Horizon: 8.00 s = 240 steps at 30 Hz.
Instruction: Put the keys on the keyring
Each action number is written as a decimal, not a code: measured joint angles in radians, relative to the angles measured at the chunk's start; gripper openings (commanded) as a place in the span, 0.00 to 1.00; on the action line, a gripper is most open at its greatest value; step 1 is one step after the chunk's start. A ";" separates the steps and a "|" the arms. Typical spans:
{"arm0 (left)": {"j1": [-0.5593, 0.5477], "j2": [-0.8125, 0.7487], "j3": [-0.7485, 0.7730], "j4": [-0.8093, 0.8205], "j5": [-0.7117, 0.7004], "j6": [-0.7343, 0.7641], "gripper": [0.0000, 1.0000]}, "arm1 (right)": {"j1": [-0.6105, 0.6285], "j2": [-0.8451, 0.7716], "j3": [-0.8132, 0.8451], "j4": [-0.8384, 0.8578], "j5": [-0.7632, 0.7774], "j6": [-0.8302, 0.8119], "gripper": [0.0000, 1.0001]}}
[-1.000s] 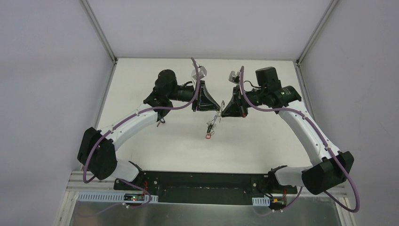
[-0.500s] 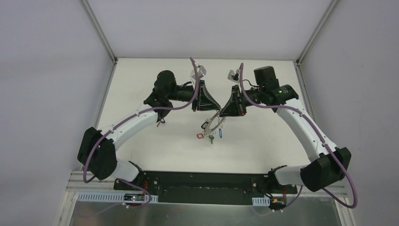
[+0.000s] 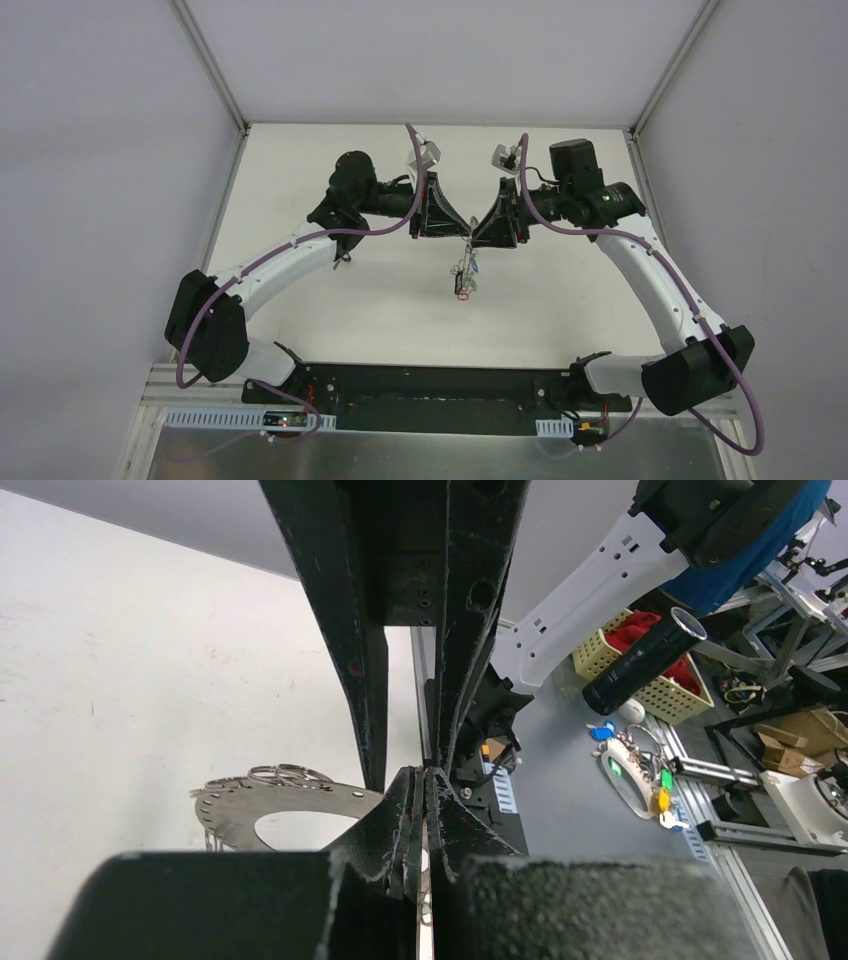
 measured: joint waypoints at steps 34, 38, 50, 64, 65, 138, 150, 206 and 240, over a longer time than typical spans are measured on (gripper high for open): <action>-0.002 0.026 -0.001 0.052 0.000 -0.074 0.00 | 0.011 -0.002 0.029 0.008 -0.010 -0.028 0.12; -0.002 0.026 -0.001 0.053 0.000 -0.074 0.00 | 0.011 -0.002 0.029 0.008 -0.006 -0.029 0.07; -0.002 0.027 -0.013 0.051 -0.003 -0.061 0.01 | 0.019 -0.008 0.045 -0.035 0.059 -0.069 0.00; -0.001 -0.005 0.087 -0.412 -0.071 0.383 0.52 | 0.188 0.059 0.272 -0.289 0.444 -0.208 0.00; -0.001 -0.005 0.089 -0.421 -0.071 0.397 0.52 | 0.194 0.070 0.274 -0.301 0.463 -0.211 0.00; -0.016 0.028 0.016 0.011 -0.020 -0.021 0.00 | -0.107 -0.099 -0.098 0.107 -0.074 0.111 0.41; -0.016 0.028 0.013 0.068 -0.023 -0.071 0.00 | -0.109 -0.092 -0.129 0.206 -0.127 0.203 0.02; -0.019 0.057 0.000 0.197 -0.020 -0.161 0.00 | -0.092 -0.071 -0.200 0.334 -0.163 0.299 0.27; -0.029 0.057 0.000 0.206 -0.026 -0.190 0.00 | -0.075 -0.093 -0.063 0.111 -0.098 0.056 0.19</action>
